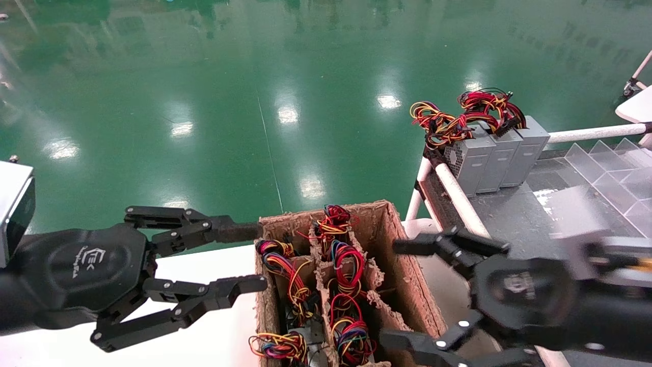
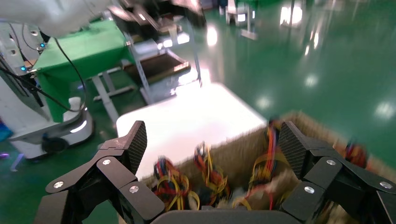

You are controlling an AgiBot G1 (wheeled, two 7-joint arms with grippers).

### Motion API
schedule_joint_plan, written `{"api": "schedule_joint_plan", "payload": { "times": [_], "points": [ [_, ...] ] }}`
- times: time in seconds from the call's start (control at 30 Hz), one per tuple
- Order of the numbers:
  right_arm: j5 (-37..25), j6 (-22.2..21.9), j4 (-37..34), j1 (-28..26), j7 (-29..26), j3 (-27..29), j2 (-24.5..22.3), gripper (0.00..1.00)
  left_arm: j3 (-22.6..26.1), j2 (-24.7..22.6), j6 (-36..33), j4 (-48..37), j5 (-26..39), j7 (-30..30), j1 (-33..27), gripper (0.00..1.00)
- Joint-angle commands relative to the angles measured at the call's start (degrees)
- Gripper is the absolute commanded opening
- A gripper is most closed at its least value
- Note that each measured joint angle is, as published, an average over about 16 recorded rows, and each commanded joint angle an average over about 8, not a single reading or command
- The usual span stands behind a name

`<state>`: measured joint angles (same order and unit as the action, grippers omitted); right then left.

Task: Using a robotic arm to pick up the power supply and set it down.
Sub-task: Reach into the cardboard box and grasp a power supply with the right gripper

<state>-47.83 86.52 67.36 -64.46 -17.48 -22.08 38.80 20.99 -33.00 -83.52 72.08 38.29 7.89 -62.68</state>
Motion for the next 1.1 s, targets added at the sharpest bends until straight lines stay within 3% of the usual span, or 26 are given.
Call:
{"api": "schedule_joint_plan", "payload": {
  "times": [0.03,0.43,0.47,0.7,0.73,1.1],
  "points": [
    [-2.1,0.0,-1.0,-1.0,-2.3,-1.8,0.9,1.00,0.0,0.0,0.0,0.0,0.0,0.0,0.0,1.00],
    [-11.2,3.0,-9.9,-5.3,-1.3,-11.1,12.3,1.00,0.0,0.0,0.0,0.0,0.0,0.0,0.0,1.00],
    [-11.6,3.1,-10.5,-5.4,-1.0,-11.7,13.1,0.91,0.0,0.0,0.0,0.0,0.0,0.0,0.0,1.00],
    [-12.8,3.5,-12.6,-6.0,1.7,-15.4,17.1,0.04,0.0,0.0,0.0,0.0,0.0,0.0,0.0,1.00],
    [-12.8,3.5,-12.7,-6.0,2.1,-15.8,17.4,0.00,0.0,0.0,0.0,0.0,0.0,0.0,0.0,1.00],
    [-13.2,2.5,-13.0,-5.2,4.2,-18.9,19.3,0.00,0.0,0.0,0.0,0.0,0.0,0.0,0.0,1.00]
  ]
}}
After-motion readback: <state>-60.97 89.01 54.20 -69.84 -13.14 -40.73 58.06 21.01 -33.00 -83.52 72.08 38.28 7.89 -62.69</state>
